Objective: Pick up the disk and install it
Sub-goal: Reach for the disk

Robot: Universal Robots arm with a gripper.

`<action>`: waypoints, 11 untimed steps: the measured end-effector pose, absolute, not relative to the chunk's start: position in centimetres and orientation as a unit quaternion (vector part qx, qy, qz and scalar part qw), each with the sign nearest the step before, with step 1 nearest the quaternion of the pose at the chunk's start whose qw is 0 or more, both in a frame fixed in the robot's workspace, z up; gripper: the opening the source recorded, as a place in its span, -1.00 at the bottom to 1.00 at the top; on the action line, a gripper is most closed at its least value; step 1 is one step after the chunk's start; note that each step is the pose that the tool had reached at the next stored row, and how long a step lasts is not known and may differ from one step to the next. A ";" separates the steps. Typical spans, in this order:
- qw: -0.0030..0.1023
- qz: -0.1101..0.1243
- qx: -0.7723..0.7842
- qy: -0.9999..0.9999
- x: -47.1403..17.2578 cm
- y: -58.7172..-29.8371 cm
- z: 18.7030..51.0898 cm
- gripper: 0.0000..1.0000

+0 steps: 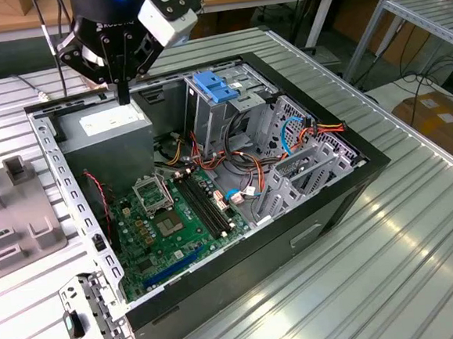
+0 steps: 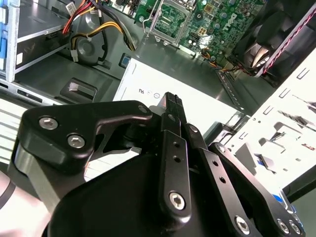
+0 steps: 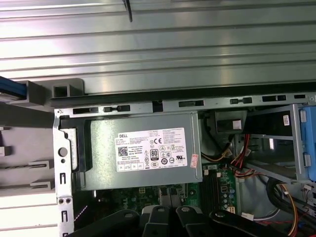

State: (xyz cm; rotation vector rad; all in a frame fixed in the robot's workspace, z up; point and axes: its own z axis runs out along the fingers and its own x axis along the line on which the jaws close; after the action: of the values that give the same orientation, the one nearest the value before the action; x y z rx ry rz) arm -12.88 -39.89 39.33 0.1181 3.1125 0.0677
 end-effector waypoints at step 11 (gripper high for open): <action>0.013 0.022 0.038 0.999 -13.2 -39.9 39.3 -0.78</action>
State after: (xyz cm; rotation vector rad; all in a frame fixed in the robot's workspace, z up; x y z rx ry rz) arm -13.19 -39.89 39.33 0.1180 3.1125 0.0676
